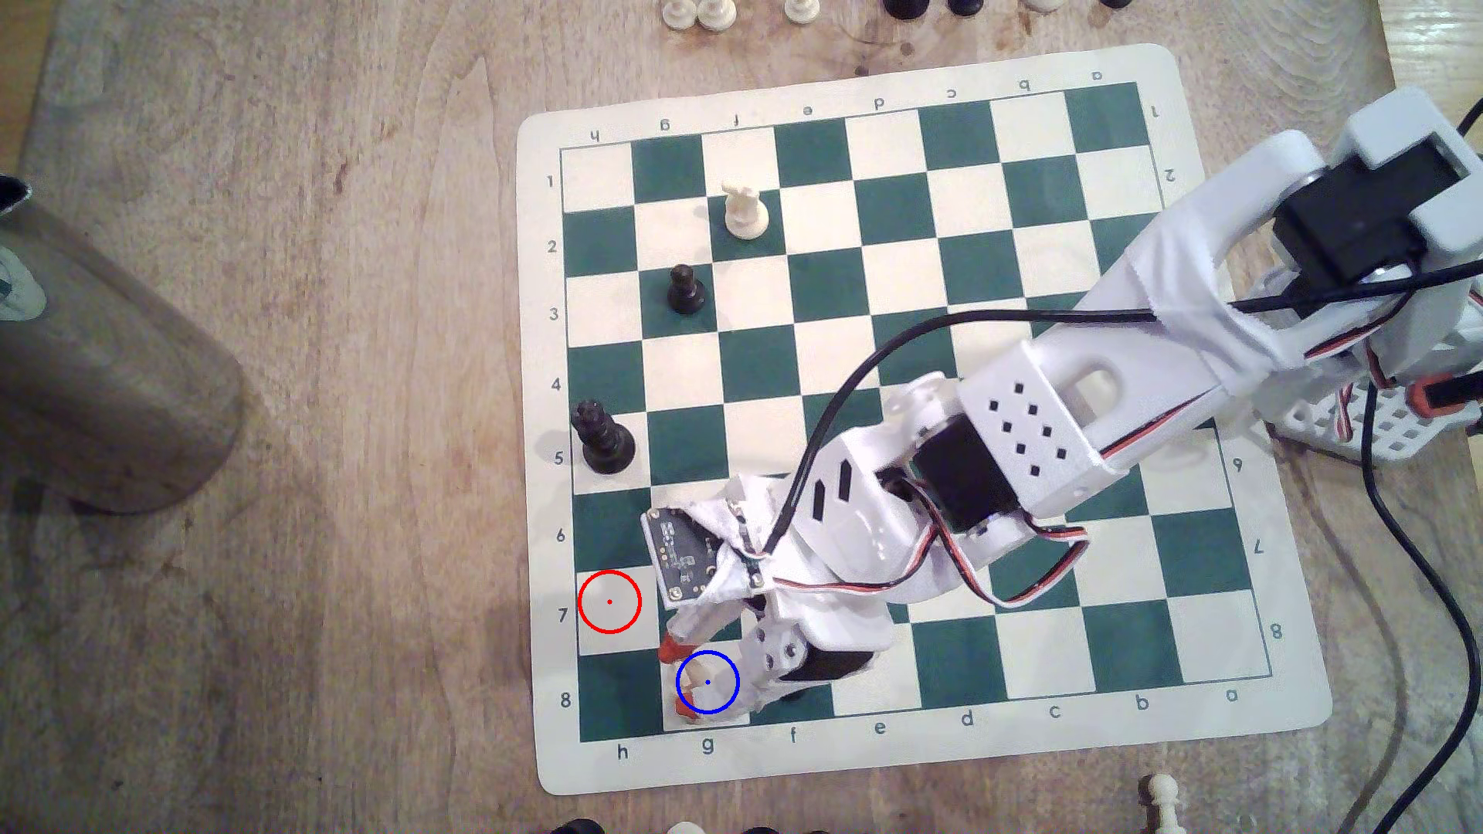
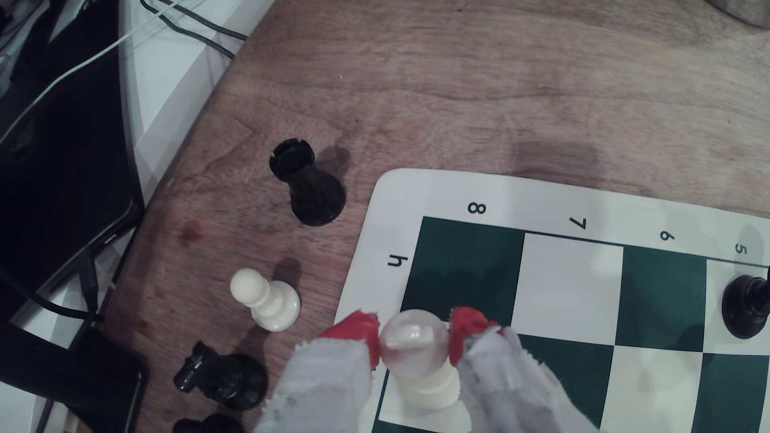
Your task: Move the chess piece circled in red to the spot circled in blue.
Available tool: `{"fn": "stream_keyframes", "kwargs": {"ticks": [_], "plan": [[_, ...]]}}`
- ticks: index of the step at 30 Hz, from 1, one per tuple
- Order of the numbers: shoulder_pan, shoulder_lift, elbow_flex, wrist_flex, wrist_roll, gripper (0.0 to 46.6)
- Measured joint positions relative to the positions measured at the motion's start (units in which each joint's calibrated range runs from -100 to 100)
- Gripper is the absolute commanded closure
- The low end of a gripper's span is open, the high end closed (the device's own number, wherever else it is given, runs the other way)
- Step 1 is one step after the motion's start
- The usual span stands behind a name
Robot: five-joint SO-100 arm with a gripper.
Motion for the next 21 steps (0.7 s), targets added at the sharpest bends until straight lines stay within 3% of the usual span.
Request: {"fn": "stream_keyframes", "kwargs": {"ticks": [4, 5, 7, 10, 21], "plan": [[0.0, 0.59, 0.0, 0.0, 0.0, 45.9], [0.0, 0.75, 0.0, 0.0, 0.0, 37.1], [0.0, 0.75, 0.0, 0.0, 0.0, 30.2], [0.0, 0.75, 0.0, 0.08, 0.0, 26.0], [0.81, 0.84, -6.42, 15.86, -0.15, 24.3]]}}
